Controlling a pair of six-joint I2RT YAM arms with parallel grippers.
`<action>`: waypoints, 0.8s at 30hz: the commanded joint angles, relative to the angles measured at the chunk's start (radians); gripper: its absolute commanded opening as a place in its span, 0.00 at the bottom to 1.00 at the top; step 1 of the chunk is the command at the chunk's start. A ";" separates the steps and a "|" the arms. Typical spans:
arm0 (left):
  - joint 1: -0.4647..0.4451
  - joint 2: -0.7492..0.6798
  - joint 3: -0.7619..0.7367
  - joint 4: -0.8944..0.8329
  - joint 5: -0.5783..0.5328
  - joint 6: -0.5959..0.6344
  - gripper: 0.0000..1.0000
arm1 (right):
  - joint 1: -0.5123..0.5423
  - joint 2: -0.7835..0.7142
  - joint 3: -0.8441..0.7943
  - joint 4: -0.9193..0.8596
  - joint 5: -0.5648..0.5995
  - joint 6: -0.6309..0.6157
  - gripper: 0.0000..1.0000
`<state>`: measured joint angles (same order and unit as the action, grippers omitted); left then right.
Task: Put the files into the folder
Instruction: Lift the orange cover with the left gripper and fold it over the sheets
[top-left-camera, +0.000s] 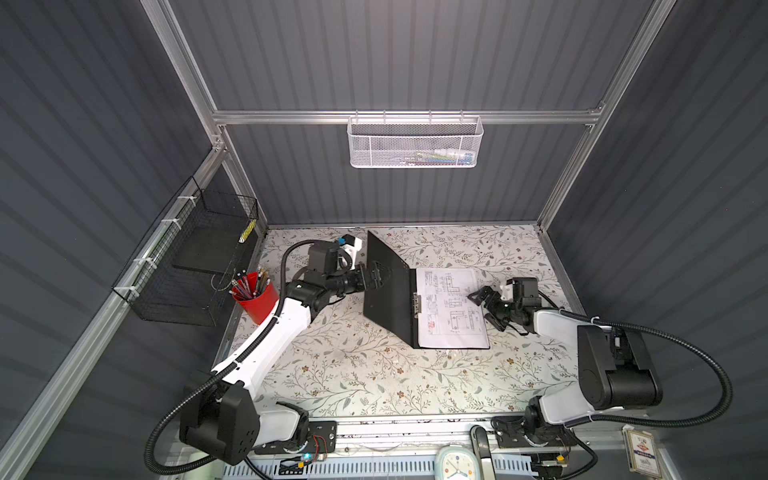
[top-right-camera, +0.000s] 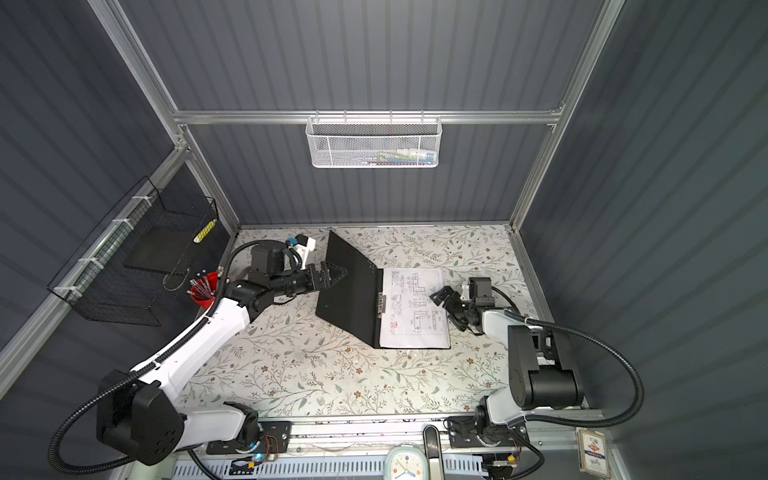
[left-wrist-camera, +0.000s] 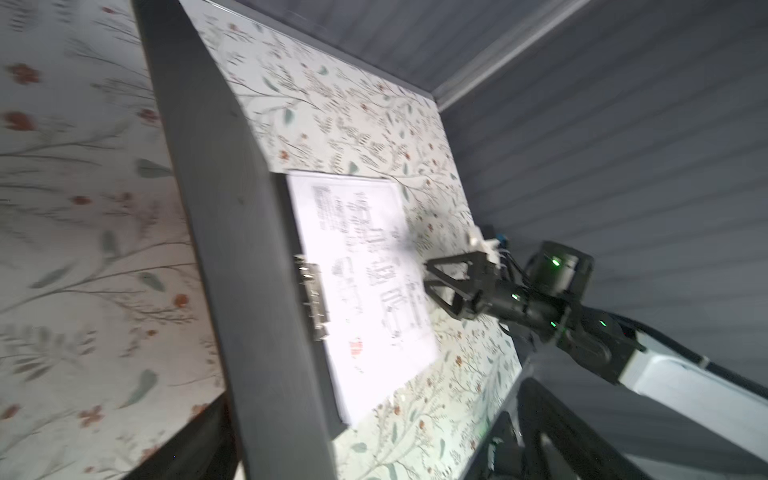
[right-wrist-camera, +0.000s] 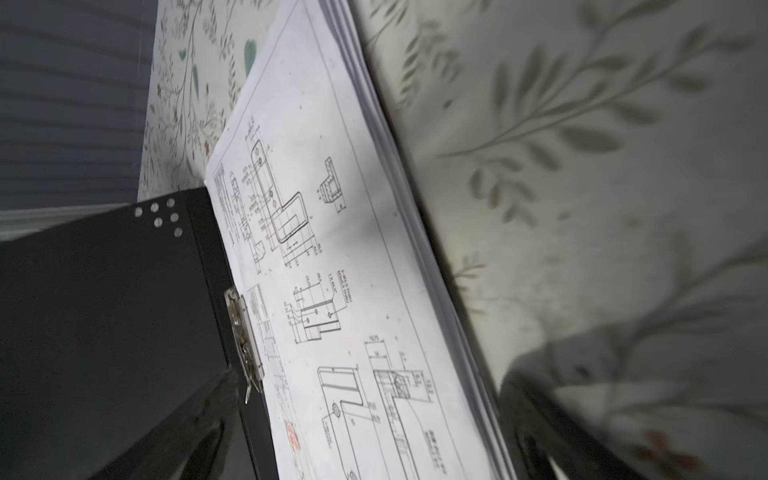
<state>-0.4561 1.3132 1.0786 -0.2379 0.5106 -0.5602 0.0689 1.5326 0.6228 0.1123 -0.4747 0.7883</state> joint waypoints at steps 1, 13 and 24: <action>-0.083 0.002 0.033 -0.078 0.019 0.002 1.00 | 0.069 0.052 -0.021 -0.039 -0.013 0.096 0.99; -0.373 0.208 0.126 0.063 -0.085 -0.046 1.00 | -0.001 -0.184 -0.056 -0.070 0.109 0.231 0.99; -0.429 0.338 0.170 0.173 -0.083 -0.079 1.00 | -0.115 -0.368 -0.010 -0.261 0.068 0.055 0.99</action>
<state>-0.9489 1.7313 1.2545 -0.1028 0.4458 -0.6411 -0.0578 1.1587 0.5957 -0.0856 -0.3546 0.9108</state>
